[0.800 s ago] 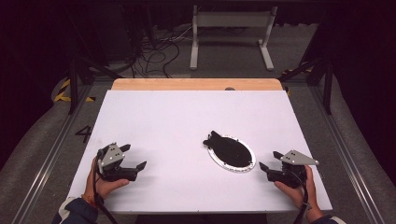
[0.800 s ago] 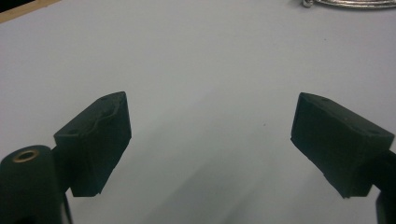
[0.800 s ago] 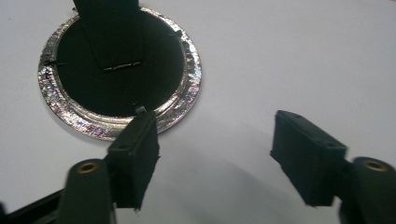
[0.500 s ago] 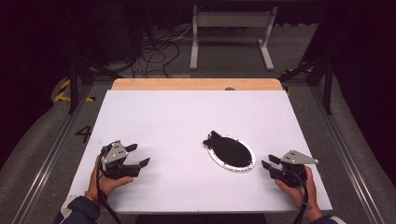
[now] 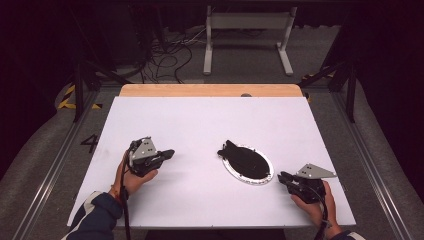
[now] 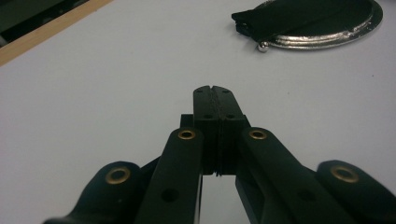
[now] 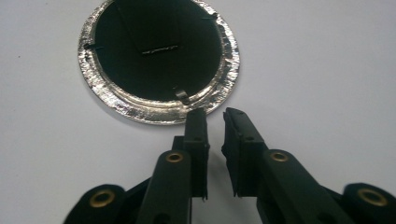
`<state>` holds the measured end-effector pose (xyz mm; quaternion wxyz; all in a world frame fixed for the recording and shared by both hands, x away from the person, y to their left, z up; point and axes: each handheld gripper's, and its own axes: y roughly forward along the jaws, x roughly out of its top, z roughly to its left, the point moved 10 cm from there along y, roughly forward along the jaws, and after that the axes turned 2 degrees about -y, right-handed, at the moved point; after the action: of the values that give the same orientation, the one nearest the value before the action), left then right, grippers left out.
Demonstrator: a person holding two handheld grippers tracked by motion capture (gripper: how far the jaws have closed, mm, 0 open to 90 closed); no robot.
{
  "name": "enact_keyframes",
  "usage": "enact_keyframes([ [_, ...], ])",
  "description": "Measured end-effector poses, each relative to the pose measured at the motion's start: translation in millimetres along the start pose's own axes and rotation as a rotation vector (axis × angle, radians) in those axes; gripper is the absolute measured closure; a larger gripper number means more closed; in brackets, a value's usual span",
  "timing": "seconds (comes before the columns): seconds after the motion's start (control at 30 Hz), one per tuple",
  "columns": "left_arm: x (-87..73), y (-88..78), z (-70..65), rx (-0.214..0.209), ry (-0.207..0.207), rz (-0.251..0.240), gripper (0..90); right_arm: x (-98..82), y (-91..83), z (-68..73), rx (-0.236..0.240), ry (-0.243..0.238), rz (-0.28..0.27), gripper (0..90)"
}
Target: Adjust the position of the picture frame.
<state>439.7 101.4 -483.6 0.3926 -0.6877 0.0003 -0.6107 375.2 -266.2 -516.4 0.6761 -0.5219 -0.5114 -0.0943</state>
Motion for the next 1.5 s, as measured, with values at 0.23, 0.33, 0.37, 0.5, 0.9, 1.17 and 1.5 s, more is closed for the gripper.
enact_keyframes([
  [0.23,23.6,28.5,-10.9,-0.065,0.001,-0.012,89.7,3.1,-5.5,18.8,0.044,-0.038,0.000,86.9],
  [0.33,31.3,38.6,-15.1,-0.084,0.006,-0.017,89.7,2.8,-5.4,20.7,0.050,-0.042,0.004,88.6],
  [0.37,33.6,42.3,-16.5,-0.092,0.005,-0.018,89.8,2.0,-4.8,20.9,0.053,-0.044,0.007,88.8],
  [0.5,35.0,51.5,-21.4,-0.101,0.010,-0.004,80.8,2.2,-3.5,21.1,0.056,-0.044,0.009,83.4],
  [0.9,27.0,61.2,-23.3,-0.049,0.012,0.037,26.6,9.2,-4.3,12.5,-0.024,-0.033,-0.024,29.4],
  [1.17,29.6,71.5,-25.6,-0.070,0.021,0.045,25.9,8.3,-1.1,13.9,-0.016,-0.035,-0.015,28.7],
  [1.5,40.4,99.6,-30.9,-0.106,0.035,0.082,50.4,3.9,1.9,14.1,0.000,-0.031,0.012,56.1],
])
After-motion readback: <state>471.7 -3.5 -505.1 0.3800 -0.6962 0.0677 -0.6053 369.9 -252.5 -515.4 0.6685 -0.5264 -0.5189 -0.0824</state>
